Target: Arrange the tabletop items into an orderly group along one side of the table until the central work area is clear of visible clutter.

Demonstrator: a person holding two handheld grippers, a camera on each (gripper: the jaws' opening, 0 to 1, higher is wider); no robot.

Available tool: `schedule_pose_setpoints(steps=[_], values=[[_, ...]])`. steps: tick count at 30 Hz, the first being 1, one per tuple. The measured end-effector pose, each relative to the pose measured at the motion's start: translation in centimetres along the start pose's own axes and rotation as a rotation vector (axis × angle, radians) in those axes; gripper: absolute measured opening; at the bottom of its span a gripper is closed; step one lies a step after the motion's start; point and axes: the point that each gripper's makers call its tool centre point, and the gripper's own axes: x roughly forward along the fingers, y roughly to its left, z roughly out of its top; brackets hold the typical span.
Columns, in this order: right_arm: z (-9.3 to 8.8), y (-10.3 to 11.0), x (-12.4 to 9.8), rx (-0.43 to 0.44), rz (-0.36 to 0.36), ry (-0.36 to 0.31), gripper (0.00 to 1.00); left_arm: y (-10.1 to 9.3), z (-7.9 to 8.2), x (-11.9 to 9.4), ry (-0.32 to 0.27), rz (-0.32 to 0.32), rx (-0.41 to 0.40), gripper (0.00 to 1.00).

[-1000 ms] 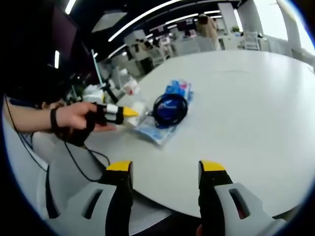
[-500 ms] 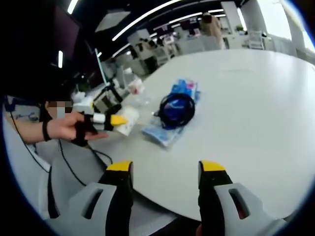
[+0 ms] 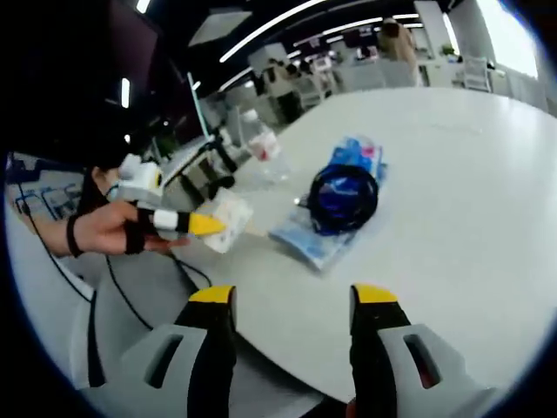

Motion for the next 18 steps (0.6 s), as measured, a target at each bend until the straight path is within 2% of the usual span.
schedule_pose_setpoints(steps=[3, 10, 15, 18], values=[[0.6, 0.5, 0.4, -0.016, 0.021, 0.000, 0.50, -1.0, -0.2, -0.3, 0.015, -0.012, 0.075, 0.38], [2.1, 2.2, 1.7, -0.040, 0.085, -0.007, 0.49, -3.4, -2.0, -0.3, 0.054, -0.060, 0.145, 0.38], [2.3, 3.8, 2.6, -0.070, 0.148, 0.012, 0.47, -4.9, -3.2, -0.2, 0.082, -0.090, 0.205, 0.38], [2.2, 4.5, 2.9, -0.079, 0.175, 0.023, 0.46, -5.7, -3.8, 0.0, 0.104, -0.106, 0.290, 0.38]])
